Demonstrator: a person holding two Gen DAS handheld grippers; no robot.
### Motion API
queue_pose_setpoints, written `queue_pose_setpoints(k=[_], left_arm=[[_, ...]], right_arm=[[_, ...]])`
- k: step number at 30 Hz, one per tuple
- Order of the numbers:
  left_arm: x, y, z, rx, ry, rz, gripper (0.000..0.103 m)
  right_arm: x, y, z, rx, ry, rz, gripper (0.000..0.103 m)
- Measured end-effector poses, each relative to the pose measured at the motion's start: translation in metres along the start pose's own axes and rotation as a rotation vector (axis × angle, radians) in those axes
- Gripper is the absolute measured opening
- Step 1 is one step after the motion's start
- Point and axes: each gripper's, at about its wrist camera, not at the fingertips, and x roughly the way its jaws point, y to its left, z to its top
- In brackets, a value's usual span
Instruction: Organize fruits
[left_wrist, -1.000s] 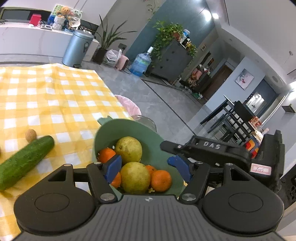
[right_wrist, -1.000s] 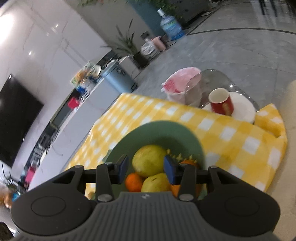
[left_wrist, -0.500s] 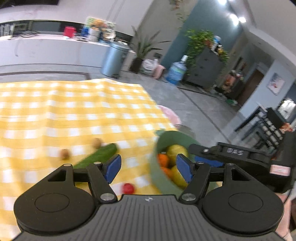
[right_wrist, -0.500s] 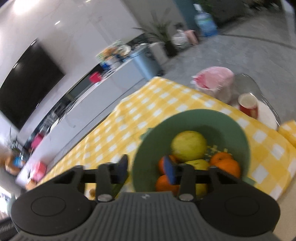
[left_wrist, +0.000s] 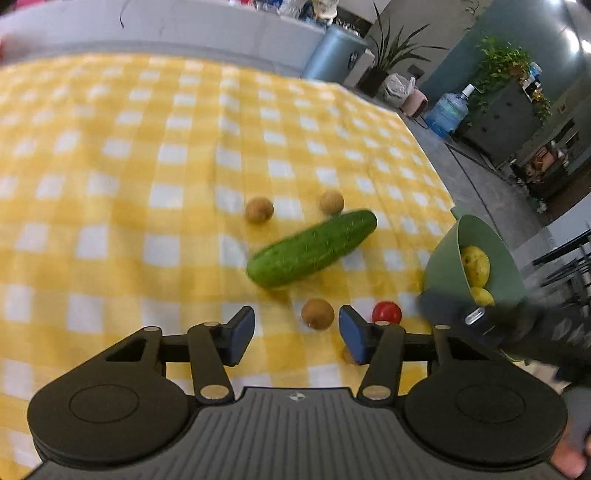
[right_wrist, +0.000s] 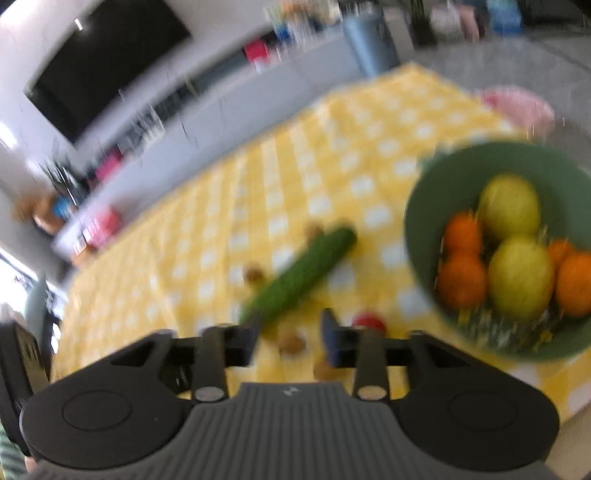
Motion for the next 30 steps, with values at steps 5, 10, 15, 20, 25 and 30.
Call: queue_pose_setpoints(k=[5,10,15,20,25,30], left_arm=[[0.008,0.01,-0.002,-0.013,0.011,0.008,0.058],[0.016,0.019,-0.005,-0.038,0.035,0.008,0.058],[0.016,0.019,-0.005,-0.028,0.034,-0.006,0.058],[0.02,0.018,-0.007,-0.017,0.019,-0.041,0.058],[0.027,0.022,-0.011,-0.088,0.023,-0.128,0.058],[0.038,0.015,-0.009,-0.131,0.021,-0.102,0.058]], right_arm=[[0.037,0.009,-0.012,-0.075,0.15,-0.093,0.038],[0.055,0.014,-0.021,-0.118,0.195,-0.195,0.03],[0.063,0.014,-0.023,-0.114,0.191,-0.214,0.026],[0.069,0.014,-0.018,-0.131,0.177,-0.215,0.023],[0.062,0.007,-0.016,-0.137,0.125,-0.24,0.023],[0.046,-0.001,-0.012,-0.141,0.093,-0.244,0.023]])
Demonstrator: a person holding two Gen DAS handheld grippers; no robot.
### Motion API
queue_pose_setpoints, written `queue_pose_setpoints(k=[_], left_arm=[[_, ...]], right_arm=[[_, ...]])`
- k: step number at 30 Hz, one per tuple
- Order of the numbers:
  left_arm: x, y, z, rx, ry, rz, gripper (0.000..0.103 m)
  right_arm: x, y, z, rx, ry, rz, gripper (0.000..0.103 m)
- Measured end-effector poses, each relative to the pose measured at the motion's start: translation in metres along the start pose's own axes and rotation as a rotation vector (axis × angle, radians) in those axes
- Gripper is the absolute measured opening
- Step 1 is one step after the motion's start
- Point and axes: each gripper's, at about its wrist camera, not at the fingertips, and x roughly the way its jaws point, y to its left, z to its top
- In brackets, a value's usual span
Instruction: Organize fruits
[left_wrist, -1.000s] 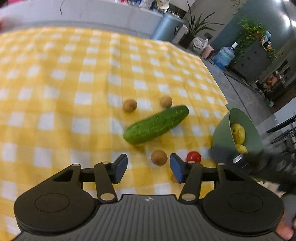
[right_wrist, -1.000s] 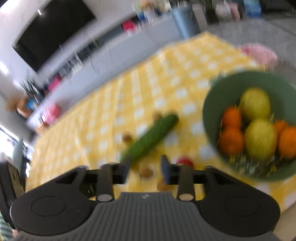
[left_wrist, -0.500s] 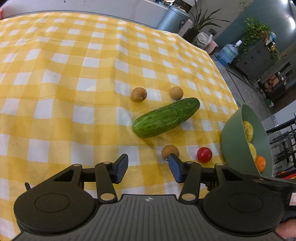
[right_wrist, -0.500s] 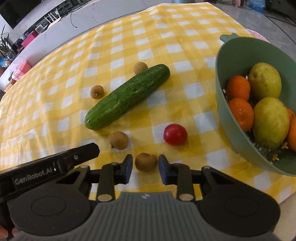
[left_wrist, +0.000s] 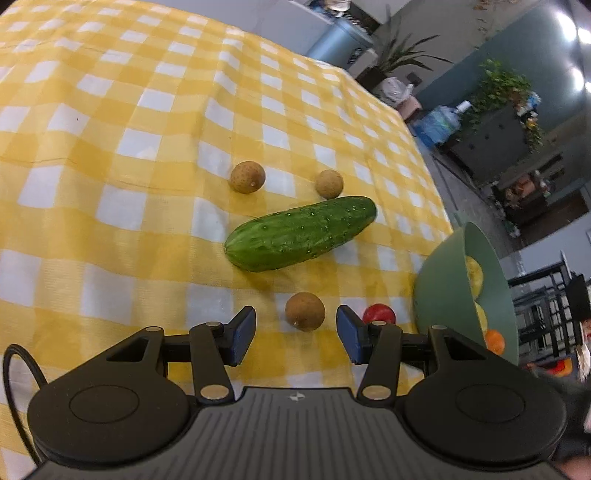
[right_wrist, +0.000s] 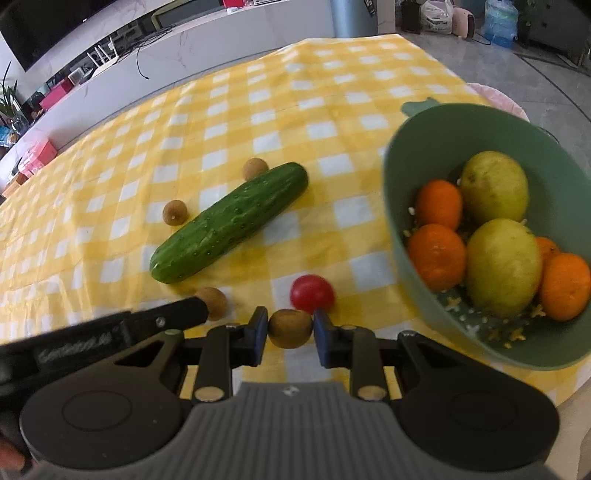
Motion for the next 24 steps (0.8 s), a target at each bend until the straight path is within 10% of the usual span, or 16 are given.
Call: queue_pose_setpoints(k=[11,24], left_arm=[[0.013,-0.034,-0.001,0.054,-0.027,0.188,0.041],[0.006,-0.052,-0.013,0.133,-0.059,0.074,0.028]], right_arm=[[0.0,-0.014,-0.003,0.008,0.004,-0.014,0.023],[-0.045,-0.041,-0.002,0.125,-0.166,0.136,0.023]])
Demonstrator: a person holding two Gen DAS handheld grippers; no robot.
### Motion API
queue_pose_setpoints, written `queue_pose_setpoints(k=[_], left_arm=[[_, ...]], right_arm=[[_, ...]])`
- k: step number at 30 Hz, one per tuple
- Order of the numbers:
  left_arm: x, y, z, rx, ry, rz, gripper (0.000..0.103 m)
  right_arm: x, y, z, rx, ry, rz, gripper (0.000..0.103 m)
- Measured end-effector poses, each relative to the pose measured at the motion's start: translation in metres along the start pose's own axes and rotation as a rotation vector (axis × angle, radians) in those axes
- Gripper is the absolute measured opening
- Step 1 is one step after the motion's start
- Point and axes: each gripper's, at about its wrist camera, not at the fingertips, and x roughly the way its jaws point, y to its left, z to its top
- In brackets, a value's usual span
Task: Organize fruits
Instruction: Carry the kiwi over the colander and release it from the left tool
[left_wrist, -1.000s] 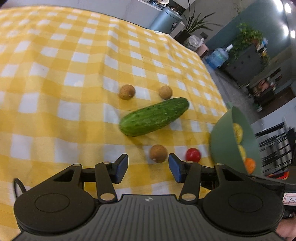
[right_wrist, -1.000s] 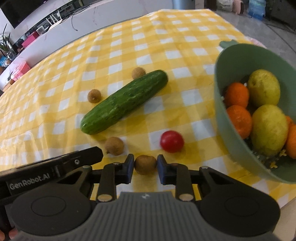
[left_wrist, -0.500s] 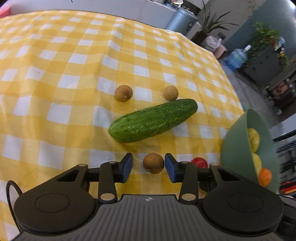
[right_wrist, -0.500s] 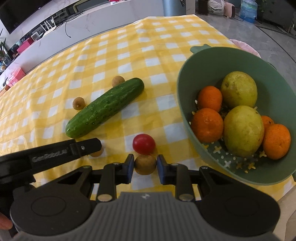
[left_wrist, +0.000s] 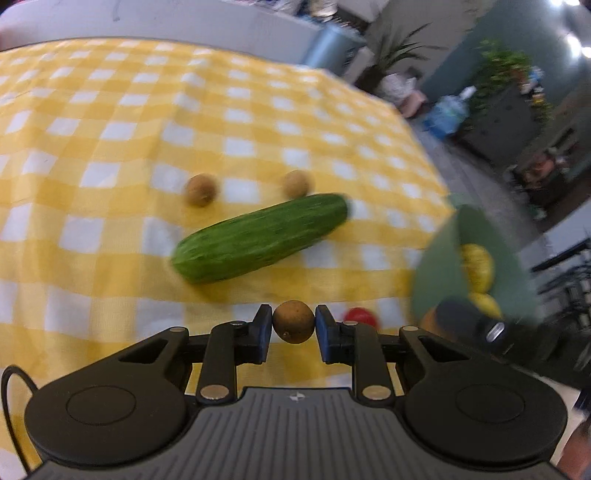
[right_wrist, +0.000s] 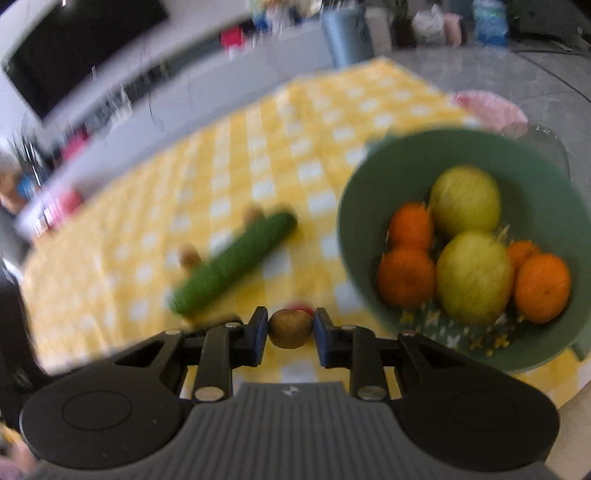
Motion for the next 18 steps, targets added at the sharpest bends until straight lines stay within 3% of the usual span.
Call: queue_pose_setpoints(k=[5,8,13,18], left_arm=[[-0.023,-0.033,0.004,0.099,-0.053,-0.139,0.028],[-0.03,-0.055,0.008,0.127,-0.047,-0.255,0.028],[-0.019,-0.087,0.009,0.139,0.015,-0.38,0.028],[0.003,-0.103,0.006,0.155,0.068,-0.379,0.028]], right_arm=[[-0.069,-0.027,0.005,0.114,-0.215,-0.007,0.023],[-0.089,-0.05,0.002,0.192,-0.272,-0.029,0.023],[-0.082,-0.078,0.0,0.265,-0.222,-0.083,0.023],[-0.069,-0.094,-0.004,0.285,-0.162,-0.115,0.023]])
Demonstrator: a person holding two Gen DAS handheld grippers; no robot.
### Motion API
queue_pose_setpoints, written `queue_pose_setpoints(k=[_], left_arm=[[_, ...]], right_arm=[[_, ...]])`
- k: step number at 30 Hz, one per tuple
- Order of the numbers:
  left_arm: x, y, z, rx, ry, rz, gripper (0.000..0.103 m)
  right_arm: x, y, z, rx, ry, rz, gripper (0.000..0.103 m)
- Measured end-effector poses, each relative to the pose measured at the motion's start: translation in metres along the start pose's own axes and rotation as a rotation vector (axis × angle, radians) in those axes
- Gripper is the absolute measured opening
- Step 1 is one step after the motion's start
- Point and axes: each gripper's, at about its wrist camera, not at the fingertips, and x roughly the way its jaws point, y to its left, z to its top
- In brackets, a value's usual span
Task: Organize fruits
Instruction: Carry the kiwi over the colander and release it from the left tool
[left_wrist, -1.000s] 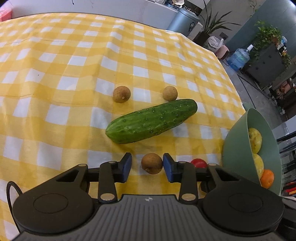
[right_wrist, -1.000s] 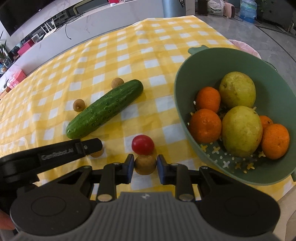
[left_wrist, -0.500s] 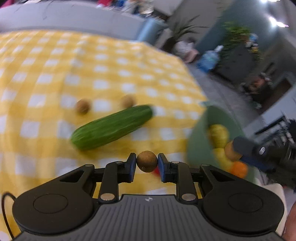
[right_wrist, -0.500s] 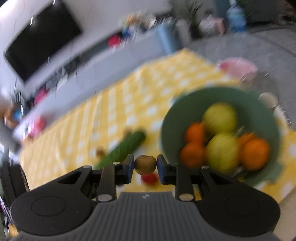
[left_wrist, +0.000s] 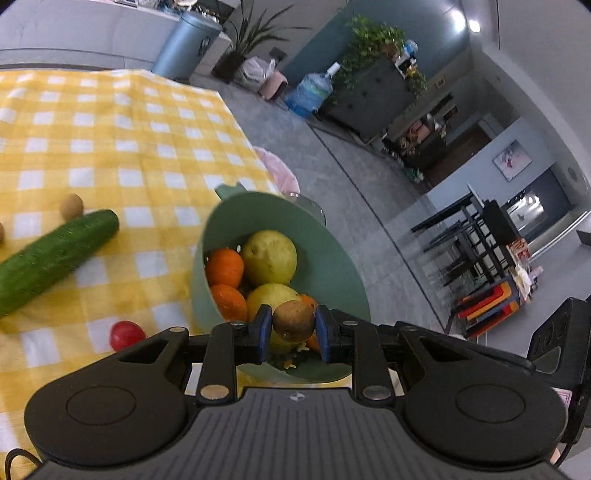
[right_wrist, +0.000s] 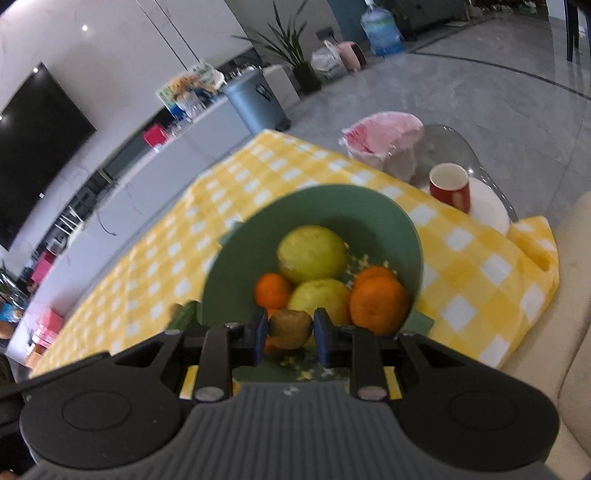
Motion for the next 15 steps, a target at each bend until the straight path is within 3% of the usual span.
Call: queue_pose_setpoints(k=[6,8,15], left_arm=[[0.018,-0.002,-0.004,0.035,0.076,0.003,0.028],[0.019,-0.004,-0.006,0.049,0.075,0.034,0.028],[0.009,-0.009,-0.006,0.067,0.047,0.054,0.058]], right_arm=[[0.009,-0.017,-0.002,0.036,0.039,-0.022,0.025],[0.011,-0.019,0.0,0.043,0.036,-0.031,0.036],[0.008,-0.015,0.0,0.042,0.019,-0.028,0.038]])
